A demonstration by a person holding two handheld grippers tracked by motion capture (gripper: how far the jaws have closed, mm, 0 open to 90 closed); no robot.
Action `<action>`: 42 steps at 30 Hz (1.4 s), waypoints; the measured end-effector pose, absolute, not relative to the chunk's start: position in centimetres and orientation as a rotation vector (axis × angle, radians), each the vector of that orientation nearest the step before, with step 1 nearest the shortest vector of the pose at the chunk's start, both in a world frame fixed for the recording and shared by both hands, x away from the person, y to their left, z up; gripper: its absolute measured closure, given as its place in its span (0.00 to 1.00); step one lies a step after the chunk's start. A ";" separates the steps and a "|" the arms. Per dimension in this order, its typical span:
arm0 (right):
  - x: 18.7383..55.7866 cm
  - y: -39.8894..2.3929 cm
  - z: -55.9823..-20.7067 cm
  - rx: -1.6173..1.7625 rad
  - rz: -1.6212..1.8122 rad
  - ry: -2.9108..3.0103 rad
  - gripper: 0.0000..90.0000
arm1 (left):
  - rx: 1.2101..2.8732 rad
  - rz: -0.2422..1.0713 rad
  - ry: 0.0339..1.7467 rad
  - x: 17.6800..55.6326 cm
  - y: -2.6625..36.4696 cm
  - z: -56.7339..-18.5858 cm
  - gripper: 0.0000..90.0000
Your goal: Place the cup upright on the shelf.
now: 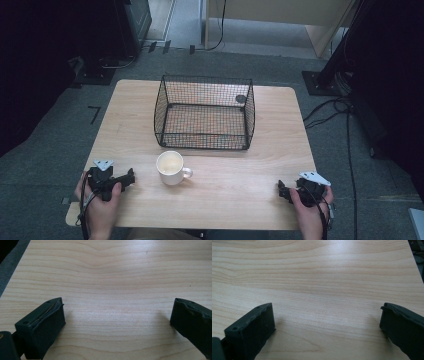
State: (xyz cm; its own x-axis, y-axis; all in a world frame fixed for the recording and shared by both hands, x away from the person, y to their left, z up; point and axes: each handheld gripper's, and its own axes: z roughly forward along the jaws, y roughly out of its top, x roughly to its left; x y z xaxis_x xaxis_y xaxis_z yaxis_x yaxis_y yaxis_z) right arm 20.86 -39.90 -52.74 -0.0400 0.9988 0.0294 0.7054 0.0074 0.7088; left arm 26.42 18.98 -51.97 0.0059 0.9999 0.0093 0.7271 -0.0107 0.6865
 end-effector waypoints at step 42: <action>23.6 -27.8 -46.4 1.439 1.091 1.991 0.00 | 1.787 0.715 1.774 26.5 18.9 -52.0 0.00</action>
State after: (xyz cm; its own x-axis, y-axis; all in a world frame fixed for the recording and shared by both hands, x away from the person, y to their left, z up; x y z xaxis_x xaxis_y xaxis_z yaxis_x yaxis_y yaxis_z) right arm 23.62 -27.82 -46.44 -0.3546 0.9309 0.0880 0.5748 0.1428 0.8058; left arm 26.51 18.93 -51.97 0.0040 1.0000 0.0086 0.7264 -0.0089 0.6873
